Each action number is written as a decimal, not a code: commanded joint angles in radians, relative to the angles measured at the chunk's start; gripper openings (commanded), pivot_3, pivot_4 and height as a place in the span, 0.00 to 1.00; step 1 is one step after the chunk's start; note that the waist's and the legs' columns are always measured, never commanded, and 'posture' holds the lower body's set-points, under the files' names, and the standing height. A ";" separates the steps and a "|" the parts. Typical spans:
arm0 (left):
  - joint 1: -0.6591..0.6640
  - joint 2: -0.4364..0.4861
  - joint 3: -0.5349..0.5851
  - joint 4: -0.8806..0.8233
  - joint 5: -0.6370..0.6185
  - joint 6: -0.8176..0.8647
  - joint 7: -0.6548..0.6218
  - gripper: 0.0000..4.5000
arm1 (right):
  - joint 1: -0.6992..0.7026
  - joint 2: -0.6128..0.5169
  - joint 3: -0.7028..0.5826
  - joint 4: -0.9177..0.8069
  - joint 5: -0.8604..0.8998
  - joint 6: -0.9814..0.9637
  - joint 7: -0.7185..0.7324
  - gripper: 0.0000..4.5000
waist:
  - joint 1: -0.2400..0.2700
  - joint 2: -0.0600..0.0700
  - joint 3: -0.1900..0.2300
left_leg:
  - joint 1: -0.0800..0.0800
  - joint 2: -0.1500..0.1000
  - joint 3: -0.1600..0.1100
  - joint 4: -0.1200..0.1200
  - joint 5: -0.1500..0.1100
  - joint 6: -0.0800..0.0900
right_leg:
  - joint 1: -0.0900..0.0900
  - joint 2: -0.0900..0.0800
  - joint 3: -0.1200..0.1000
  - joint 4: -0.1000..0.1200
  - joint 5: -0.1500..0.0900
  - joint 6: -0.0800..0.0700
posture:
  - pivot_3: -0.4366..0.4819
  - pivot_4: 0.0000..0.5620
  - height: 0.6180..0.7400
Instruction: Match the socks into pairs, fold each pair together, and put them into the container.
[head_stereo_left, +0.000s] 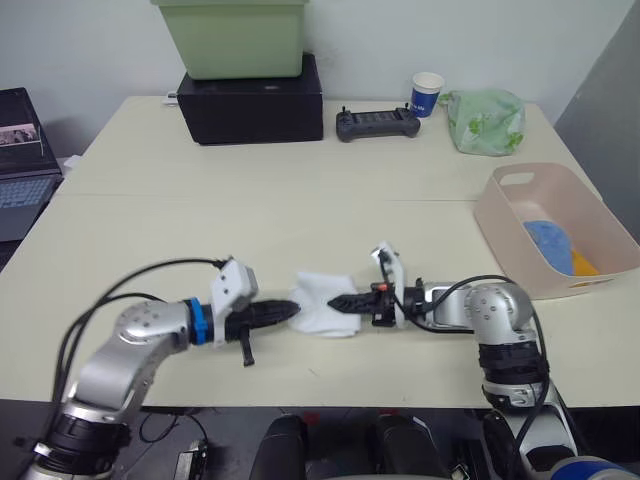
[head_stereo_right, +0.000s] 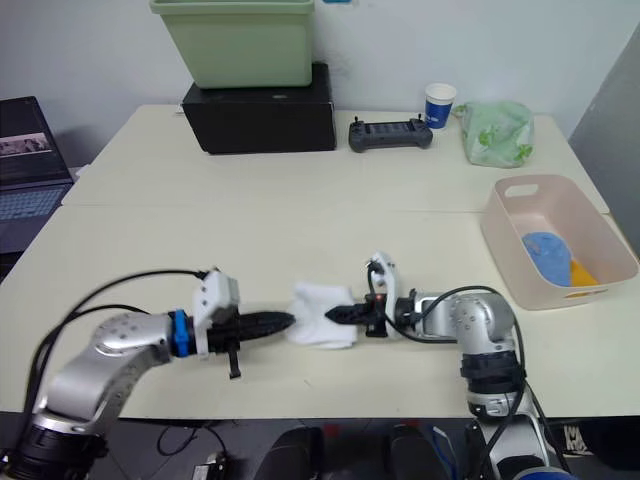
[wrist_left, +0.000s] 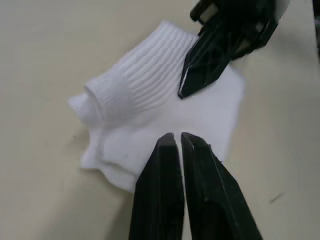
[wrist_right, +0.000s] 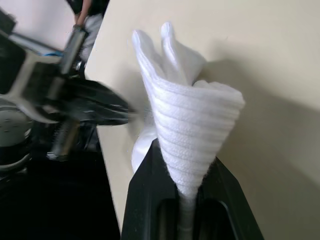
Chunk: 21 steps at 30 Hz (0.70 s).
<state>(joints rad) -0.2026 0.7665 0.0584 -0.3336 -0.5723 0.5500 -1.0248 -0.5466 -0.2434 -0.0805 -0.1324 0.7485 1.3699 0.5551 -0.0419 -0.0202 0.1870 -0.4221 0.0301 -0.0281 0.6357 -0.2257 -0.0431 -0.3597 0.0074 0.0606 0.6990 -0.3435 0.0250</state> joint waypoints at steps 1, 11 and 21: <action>-0.137 0.017 0.072 -0.066 -0.125 0.113 0.041 0.34 | -0.055 -0.177 -0.079 -0.132 -0.003 -0.113 0.071 0.00 | 0.008 0.000 0.000 | -0.001 -0.001 0.000 0.001 0.000 0.000 | -0.001 0.000 0.000 0.000 0.000 0.001 | 0.48 0.27 1.00; -0.511 -0.194 -0.077 -0.020 -0.104 0.133 0.137 0.99 | -0.114 -0.583 -0.187 -0.092 -0.207 -0.420 0.076 0.00 | 0.013 0.000 0.001 | -0.012 -0.001 0.003 0.007 0.000 0.000 | -0.010 0.002 0.002 0.000 0.001 0.002 | 0.48 0.27 1.00; -0.728 -0.428 -0.157 0.133 -0.048 0.099 0.214 0.99 | 0.106 -1.009 -0.092 0.278 -0.677 -1.160 0.195 0.00 | 0.015 0.000 0.001 | -0.012 -0.002 0.006 0.010 0.000 0.000 | -0.009 0.001 0.003 -0.001 0.001 0.002 | 0.48 0.27 1.00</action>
<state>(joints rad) -0.9073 0.3480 -0.0926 -0.1916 -0.6250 0.6656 -0.8152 -0.4412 -1.2298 -0.1689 0.1212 0.1177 0.3115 0.7382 -0.0266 -0.0203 0.1880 -0.4333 0.0278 -0.0220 0.6453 -0.2254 -0.0434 -0.3685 0.0086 0.0651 0.6985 -0.3425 0.0273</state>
